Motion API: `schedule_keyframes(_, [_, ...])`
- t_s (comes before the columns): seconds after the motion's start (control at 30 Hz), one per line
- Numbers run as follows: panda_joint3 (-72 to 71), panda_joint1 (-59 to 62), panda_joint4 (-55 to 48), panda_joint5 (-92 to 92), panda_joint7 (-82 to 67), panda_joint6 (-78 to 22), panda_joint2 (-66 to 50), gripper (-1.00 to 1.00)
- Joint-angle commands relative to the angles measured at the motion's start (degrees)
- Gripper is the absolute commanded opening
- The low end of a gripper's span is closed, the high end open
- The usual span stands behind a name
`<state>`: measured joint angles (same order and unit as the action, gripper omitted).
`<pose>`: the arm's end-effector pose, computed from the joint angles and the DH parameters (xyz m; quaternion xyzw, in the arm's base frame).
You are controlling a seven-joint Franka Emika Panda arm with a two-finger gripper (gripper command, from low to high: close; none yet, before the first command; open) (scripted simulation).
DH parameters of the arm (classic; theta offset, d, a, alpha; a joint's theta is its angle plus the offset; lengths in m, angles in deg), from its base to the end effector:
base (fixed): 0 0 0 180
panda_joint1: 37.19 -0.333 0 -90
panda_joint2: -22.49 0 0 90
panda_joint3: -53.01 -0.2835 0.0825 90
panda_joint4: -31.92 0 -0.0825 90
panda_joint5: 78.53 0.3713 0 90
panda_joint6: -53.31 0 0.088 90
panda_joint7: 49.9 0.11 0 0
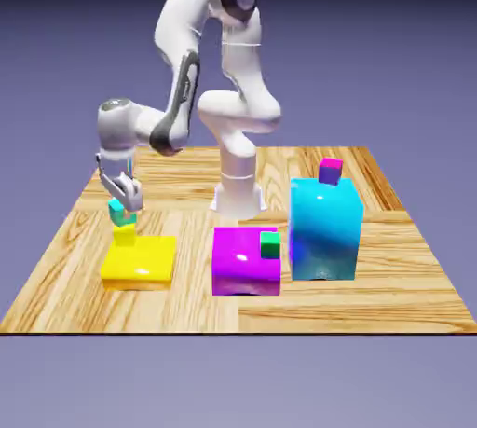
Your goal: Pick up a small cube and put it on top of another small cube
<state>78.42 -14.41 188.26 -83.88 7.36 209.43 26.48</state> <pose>0.2733 -0.2951 0.2243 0.6383 -0.7691 0.0305 0.0028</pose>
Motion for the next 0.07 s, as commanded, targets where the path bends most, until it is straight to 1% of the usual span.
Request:
schedule_keyframes(0.0, [0.0, 0.0, 0.0, 0.0, 0.0, 0.0, 0.0, 1.0])
schedule_keyframes(0.03, [0.03, 0.03, -0.29, -1.17, 0.86, -2.26, 2.07, 1.0])
